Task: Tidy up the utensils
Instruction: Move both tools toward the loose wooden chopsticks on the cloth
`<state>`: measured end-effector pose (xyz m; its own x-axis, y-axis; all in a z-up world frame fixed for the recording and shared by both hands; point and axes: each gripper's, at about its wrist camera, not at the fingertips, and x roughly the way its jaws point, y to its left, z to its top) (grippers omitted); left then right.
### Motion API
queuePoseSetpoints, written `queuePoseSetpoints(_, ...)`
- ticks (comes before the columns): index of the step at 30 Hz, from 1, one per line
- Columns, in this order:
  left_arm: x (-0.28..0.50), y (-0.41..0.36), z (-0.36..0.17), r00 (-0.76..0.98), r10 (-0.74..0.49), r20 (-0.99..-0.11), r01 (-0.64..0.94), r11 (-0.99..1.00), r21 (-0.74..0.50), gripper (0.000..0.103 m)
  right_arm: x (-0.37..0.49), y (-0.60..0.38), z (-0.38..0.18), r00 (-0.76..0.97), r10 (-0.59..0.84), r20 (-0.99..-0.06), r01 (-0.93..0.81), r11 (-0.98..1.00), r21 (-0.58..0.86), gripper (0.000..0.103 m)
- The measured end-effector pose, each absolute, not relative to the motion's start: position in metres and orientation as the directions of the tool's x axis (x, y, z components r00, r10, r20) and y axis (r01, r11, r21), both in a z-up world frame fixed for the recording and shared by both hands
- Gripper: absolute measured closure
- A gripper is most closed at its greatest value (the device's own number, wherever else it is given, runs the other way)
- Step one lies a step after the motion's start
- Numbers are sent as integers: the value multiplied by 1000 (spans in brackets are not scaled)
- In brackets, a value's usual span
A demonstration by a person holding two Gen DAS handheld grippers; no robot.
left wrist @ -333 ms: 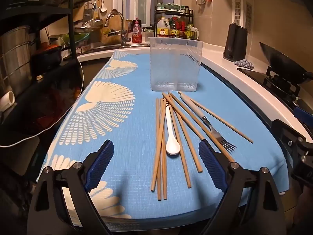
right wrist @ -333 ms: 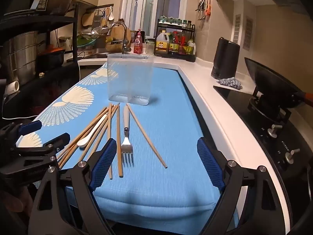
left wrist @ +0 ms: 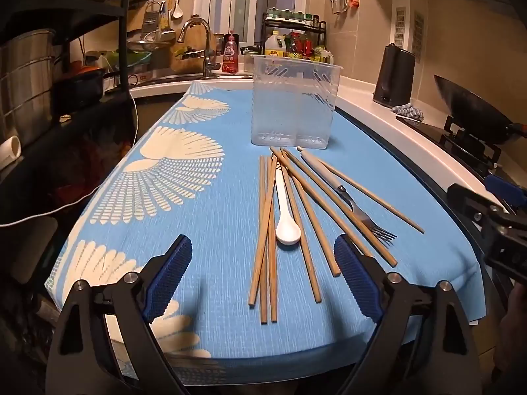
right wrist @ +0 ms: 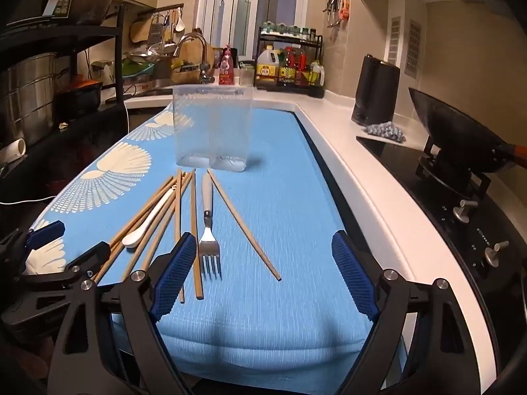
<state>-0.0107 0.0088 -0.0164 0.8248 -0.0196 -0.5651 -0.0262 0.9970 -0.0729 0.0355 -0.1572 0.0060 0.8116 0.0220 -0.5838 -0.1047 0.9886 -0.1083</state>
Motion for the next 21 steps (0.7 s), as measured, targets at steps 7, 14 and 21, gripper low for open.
queuePoseSetpoints(7, -12, 7, -14, 843, -34, -537, -7, 997, -75, 18, 21, -164, 0, 809, -3, -588, -67, 993, -97, 20)
queuePoseSetpoints(14, -14, 1, -20, 846, -68, -529, 23, 996, -91, 18, 19, -159, -10, 853, -2, -522, -49, 995, -84, 20)
queuePoseSetpoints(21, -23, 3, -22, 857, -99, -505, 54, 993, -103, 18, 17, -156, -12, 862, 12, -507, -56, 996, -72, 30)
